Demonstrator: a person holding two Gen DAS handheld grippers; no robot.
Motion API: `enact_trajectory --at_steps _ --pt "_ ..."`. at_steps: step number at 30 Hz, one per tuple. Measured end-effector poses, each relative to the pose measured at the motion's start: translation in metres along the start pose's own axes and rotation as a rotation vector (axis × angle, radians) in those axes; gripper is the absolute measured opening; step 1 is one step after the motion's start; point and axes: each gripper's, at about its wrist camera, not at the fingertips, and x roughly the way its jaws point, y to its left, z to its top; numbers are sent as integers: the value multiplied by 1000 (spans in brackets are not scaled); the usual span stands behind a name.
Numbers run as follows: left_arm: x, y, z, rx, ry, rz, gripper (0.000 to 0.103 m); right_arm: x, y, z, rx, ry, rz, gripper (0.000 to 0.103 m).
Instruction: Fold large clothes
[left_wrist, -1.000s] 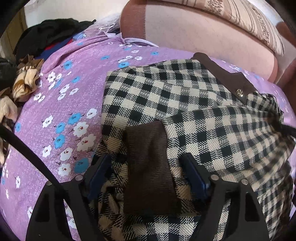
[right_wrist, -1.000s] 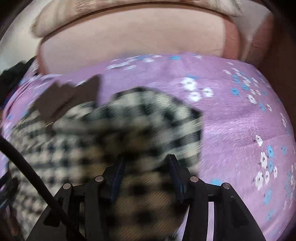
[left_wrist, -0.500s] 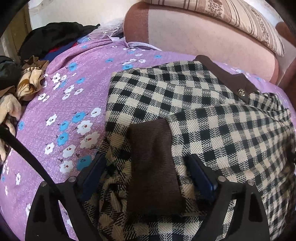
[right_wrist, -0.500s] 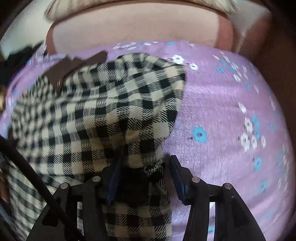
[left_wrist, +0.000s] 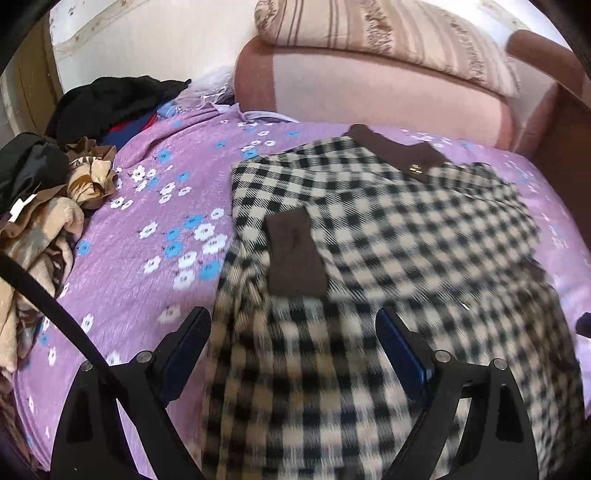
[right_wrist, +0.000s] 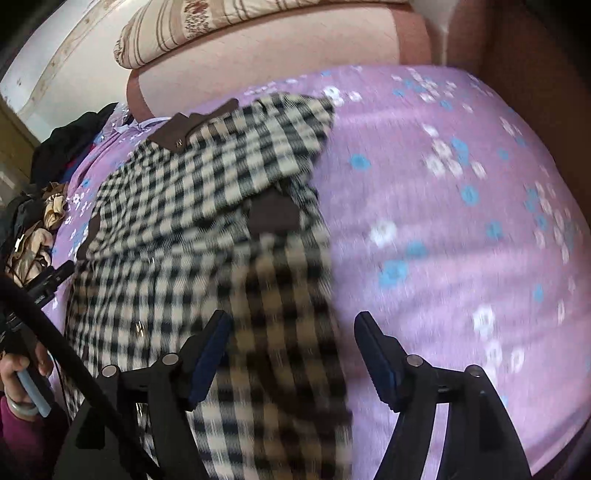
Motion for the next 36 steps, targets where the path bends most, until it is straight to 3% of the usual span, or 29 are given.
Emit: enact_trajectory --at_steps 9,12,13,14,15,16,20,23,26,28,29,33,36 --pt "-33 10 -55 17 21 28 90 7 -20 -36 55 31 -36 82" --pt "-42 24 -70 -35 48 -26 90 16 -22 -45 38 40 -43 80" --pt "-43 29 -74 -56 60 -49 90 16 -20 -48 2 22 -61 77" --pt "-44 34 -78 -81 73 -69 90 15 -17 -49 -29 8 -83 56" --pt "-47 41 -85 -113 82 -90 90 14 -14 -49 -59 1 -96 27" --pt "-48 44 -88 -128 85 -98 90 14 -14 -49 -76 5 -78 20" --pt "-55 59 -105 -184 120 -129 90 7 -18 -51 -86 -13 -73 12" --pt "-57 65 -117 -169 146 -97 90 1 -28 -53 -58 -25 -98 10" --pt "-59 69 -128 -151 165 -75 90 -10 -37 -59 -19 6 -6 13" --pt "-59 74 -135 -159 185 -80 90 -15 -43 -66 32 39 91 54" --pt "-58 78 -140 -166 206 -86 90 -17 -48 -71 69 57 146 81" --pt "-56 82 -150 -162 227 -103 90 -13 -47 -96 86 149 262 81" --pt "-58 75 -151 -125 235 -101 90 -16 -42 -111 57 159 300 81"
